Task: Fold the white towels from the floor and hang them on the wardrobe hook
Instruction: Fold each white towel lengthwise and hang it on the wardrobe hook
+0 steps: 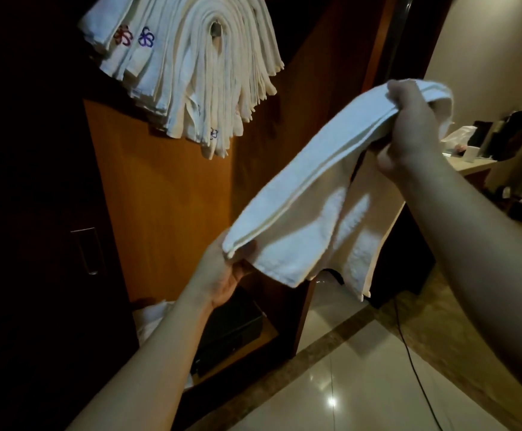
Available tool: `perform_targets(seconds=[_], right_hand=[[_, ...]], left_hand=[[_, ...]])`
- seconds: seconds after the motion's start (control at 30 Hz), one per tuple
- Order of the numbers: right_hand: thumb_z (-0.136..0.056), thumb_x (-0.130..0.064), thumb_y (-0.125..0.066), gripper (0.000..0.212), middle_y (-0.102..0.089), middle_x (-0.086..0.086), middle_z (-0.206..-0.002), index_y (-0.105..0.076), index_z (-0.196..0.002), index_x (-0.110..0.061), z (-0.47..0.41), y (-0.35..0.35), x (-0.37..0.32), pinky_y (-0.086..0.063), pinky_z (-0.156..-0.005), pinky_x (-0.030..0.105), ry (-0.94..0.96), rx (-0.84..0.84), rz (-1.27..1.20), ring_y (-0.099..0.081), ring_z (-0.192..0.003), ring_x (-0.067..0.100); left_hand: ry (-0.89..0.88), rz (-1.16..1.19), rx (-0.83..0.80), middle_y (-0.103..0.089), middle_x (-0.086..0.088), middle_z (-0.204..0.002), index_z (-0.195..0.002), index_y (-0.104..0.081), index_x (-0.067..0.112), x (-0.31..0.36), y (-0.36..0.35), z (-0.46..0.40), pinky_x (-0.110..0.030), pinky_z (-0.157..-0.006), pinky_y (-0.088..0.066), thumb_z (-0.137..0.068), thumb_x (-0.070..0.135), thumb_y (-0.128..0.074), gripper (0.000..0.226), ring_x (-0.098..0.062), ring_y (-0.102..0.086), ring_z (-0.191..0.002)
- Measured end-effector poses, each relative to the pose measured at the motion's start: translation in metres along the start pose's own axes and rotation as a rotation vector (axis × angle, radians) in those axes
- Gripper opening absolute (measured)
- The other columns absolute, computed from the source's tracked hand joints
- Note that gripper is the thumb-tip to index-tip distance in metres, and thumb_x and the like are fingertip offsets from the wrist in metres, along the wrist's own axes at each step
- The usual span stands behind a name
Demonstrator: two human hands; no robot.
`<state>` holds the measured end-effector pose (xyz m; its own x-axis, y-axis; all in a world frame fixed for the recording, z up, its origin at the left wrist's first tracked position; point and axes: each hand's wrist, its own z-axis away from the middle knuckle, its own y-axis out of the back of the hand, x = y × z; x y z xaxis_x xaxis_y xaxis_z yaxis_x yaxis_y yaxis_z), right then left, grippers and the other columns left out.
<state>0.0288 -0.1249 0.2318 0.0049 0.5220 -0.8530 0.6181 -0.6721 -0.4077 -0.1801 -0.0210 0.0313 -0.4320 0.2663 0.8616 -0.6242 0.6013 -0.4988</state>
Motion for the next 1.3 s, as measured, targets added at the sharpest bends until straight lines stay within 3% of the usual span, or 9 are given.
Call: perform_targets(seconds=[0.13, 0.23, 0.3, 0.43, 0.57, 0.67, 0.9, 1.03, 1.3], right_hand=[[-0.091, -0.021, -0.065, 0.039, -0.064, 0.014, -0.112, -0.053, -0.125, -0.007, -0.009, 0.021, 0.009, -0.059, -0.092, 0.047, -0.067, 0.067, -0.005, -0.068, -0.109, 0.031], [-0.09, -0.016, -0.065, 0.06, -0.064, 0.021, -0.126, -0.042, -0.144, -0.004, -0.011, 0.026, 0.016, -0.058, -0.091, 0.052, -0.09, 0.111, -0.079, -0.067, -0.114, 0.036], [-0.089, -0.015, -0.063, 0.059, -0.065, 0.02, -0.119, -0.045, -0.144, -0.002, -0.01, 0.024, 0.019, -0.058, -0.09, 0.052, -0.103, 0.107, -0.113, -0.068, -0.113, 0.037], [-0.092, -0.017, -0.057, 0.053, -0.066, 0.02, -0.127, -0.049, -0.141, -0.002, -0.01, 0.024, 0.024, -0.058, -0.092, 0.052, -0.115, 0.095, -0.155, -0.068, -0.112, 0.036], [-0.095, -0.014, -0.05, 0.052, -0.061, 0.025, -0.135, -0.045, -0.145, -0.001, -0.011, 0.035, 0.03, -0.057, -0.094, 0.052, -0.151, 0.082, -0.169, -0.066, -0.115, 0.039], [-0.097, -0.012, -0.046, 0.051, -0.061, 0.026, -0.135, -0.041, -0.146, -0.001, -0.01, 0.037, 0.036, -0.056, -0.095, 0.05, -0.187, 0.089, -0.254, -0.065, -0.116, 0.04], [-0.098, -0.014, -0.046, 0.044, -0.066, 0.02, -0.127, -0.046, -0.14, -0.003, -0.01, 0.047, 0.043, -0.061, -0.079, 0.04, -0.228, 0.096, -0.277, -0.068, -0.11, 0.034], [-0.096, -0.014, -0.05, 0.044, -0.066, 0.019, -0.125, -0.046, -0.138, -0.007, -0.013, 0.05, 0.048, -0.061, -0.074, 0.04, -0.235, 0.099, -0.24, -0.068, -0.109, 0.034], [-0.092, -0.016, -0.055, 0.053, -0.062, 0.016, -0.129, -0.037, -0.142, -0.011, -0.004, 0.052, 0.066, -0.062, -0.072, 0.042, -0.256, 0.021, -0.091, -0.064, -0.114, 0.032]], left_hand=[[-0.115, 0.129, 0.111, -0.076, 0.0, -0.098, -0.11, -0.06, 0.019, 0.009, 0.011, 0.001, -0.034, -0.075, -0.059, -0.099, 0.005, -0.054, 0.019, -0.018, -0.072, -0.093], [-0.192, 0.279, 0.147, -0.074, -0.006, -0.114, -0.123, -0.057, 0.019, 0.022, 0.012, 0.001, -0.048, -0.088, -0.058, -0.099, 0.024, -0.054, 0.025, -0.025, -0.072, -0.103], [-0.142, 0.306, 0.145, -0.07, -0.012, -0.126, -0.131, -0.061, 0.02, 0.029, 0.005, 0.001, -0.057, -0.091, -0.055, -0.092, 0.039, -0.06, 0.043, -0.033, -0.068, -0.112], [0.02, 0.028, 0.099, -0.076, -0.004, -0.113, -0.108, -0.076, 0.024, 0.021, -0.016, 0.009, -0.032, -0.073, -0.061, -0.102, 0.027, -0.055, 0.022, -0.02, -0.074, -0.096], [-0.132, 0.222, 0.078, -0.063, -0.018, -0.135, -0.142, -0.05, 0.013, 0.025, 0.0, 0.004, -0.066, -0.105, -0.043, -0.089, 0.016, -0.064, 0.054, -0.042, -0.06, -0.123], [-0.172, 0.424, -0.11, -0.06, -0.014, -0.141, -0.144, -0.05, 0.015, 0.03, -0.001, 0.009, -0.06, -0.106, -0.046, -0.079, 0.017, -0.069, 0.068, -0.036, -0.058, -0.129], [-0.218, 0.235, -0.016, -0.074, -0.008, -0.118, -0.083, -0.075, 0.026, 0.039, 0.023, 0.009, -0.039, -0.081, -0.061, -0.092, 0.005, -0.053, 0.032, -0.029, -0.07, -0.111], [-0.292, 0.05, -0.054, -0.074, -0.005, -0.116, -0.088, -0.07, 0.027, 0.041, 0.04, 0.008, -0.028, -0.064, -0.06, -0.1, 0.002, -0.043, 0.039, -0.029, -0.069, -0.112], [-0.097, 0.21, 0.103, -0.072, -0.01, -0.108, -0.072, -0.06, 0.022, 0.022, 0.063, 0.009, -0.038, -0.074, -0.047, -0.097, 0.037, -0.041, 0.034, -0.032, -0.068, -0.104]])
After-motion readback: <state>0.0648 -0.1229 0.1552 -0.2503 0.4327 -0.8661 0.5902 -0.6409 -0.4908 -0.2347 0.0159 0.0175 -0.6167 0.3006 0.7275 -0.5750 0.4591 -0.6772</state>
